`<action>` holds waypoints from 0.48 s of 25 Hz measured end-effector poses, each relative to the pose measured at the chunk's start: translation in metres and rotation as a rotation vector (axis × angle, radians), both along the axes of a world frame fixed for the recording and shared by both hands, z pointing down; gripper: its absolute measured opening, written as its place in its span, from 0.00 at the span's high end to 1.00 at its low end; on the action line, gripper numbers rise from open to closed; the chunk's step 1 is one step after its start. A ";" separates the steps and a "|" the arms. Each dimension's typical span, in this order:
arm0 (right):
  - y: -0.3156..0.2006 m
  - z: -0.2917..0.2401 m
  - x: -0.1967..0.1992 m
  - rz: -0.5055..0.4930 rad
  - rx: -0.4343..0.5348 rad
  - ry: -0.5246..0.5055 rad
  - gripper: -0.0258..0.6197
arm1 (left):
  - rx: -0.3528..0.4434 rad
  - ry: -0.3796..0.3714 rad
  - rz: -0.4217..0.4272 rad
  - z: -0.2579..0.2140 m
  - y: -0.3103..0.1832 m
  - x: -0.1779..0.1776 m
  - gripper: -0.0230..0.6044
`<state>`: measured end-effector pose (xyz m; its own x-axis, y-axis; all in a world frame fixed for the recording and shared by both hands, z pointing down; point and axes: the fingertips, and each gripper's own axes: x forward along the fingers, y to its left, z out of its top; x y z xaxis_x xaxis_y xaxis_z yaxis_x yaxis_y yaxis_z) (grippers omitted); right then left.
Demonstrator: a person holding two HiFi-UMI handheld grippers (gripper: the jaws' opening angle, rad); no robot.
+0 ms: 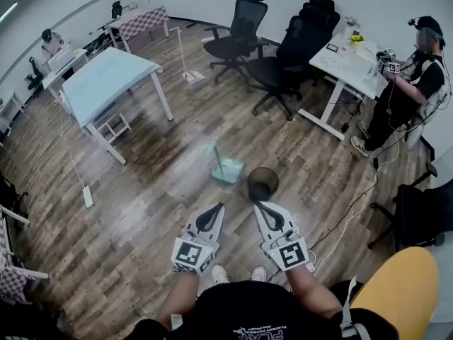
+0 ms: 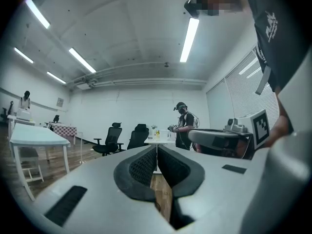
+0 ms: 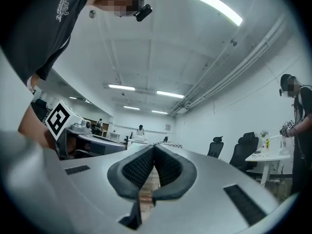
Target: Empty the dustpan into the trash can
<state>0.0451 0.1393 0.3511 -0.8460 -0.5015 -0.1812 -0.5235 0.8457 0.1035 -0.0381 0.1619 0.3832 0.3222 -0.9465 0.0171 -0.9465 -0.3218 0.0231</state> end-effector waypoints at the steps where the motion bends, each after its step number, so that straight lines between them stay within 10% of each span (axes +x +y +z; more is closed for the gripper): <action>1: 0.002 0.001 -0.002 0.000 0.000 0.003 0.92 | -0.001 -0.002 0.001 0.000 0.002 -0.002 0.92; 12: 0.003 -0.005 -0.038 0.044 0.025 -0.037 0.92 | 0.003 0.007 -0.003 0.005 0.009 -0.056 0.92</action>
